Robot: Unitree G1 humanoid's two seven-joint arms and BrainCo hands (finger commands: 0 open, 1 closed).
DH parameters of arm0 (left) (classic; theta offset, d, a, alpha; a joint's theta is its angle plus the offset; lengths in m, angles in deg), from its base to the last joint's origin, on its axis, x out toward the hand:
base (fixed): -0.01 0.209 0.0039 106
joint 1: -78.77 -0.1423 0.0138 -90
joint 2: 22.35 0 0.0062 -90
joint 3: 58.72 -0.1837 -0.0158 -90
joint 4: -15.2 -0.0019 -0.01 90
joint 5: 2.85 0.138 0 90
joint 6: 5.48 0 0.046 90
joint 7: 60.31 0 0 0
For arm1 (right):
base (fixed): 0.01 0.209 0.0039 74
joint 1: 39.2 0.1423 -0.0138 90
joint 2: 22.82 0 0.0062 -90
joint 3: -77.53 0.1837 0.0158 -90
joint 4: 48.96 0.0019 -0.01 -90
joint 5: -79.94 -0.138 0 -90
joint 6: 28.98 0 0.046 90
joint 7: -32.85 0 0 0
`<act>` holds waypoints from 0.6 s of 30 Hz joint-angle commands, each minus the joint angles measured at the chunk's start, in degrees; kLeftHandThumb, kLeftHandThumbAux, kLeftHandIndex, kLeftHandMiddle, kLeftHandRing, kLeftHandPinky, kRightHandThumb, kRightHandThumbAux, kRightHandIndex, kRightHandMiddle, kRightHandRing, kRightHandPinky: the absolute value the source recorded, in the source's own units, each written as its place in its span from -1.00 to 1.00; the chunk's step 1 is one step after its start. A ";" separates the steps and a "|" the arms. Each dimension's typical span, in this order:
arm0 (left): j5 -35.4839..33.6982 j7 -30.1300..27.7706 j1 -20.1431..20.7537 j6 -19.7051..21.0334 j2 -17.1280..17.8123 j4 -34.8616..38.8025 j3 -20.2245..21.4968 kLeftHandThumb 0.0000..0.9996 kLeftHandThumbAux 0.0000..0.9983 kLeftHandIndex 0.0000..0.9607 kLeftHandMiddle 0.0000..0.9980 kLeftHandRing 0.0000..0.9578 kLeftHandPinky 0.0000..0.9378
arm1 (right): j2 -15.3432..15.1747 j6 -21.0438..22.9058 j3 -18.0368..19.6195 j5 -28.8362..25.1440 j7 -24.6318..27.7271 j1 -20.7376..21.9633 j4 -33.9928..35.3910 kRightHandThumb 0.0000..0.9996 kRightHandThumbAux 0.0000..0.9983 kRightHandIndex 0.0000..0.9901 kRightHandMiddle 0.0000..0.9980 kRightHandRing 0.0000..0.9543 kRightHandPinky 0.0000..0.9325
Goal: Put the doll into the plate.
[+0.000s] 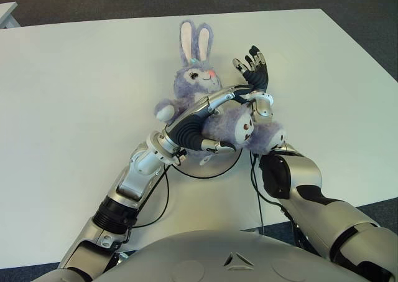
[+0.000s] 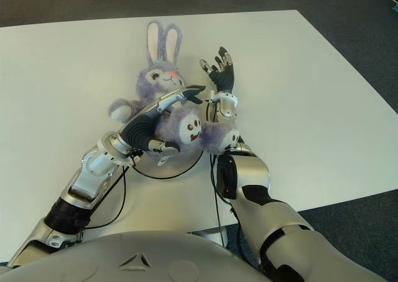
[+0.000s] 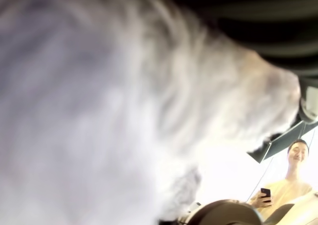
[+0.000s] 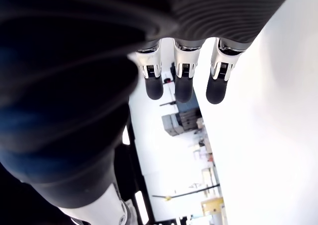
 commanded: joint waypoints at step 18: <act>-2.71 -2.74 0.17 -3.27 0.97 -4.43 0.66 -0.93 -0.38 -1.00 -0.92 -0.72 -0.91 | 0.46 0.48 -0.61 0.16 -1.00 -2.56 -1.40 -0.48 0.78 -0.81 -0.85 -0.86 -0.78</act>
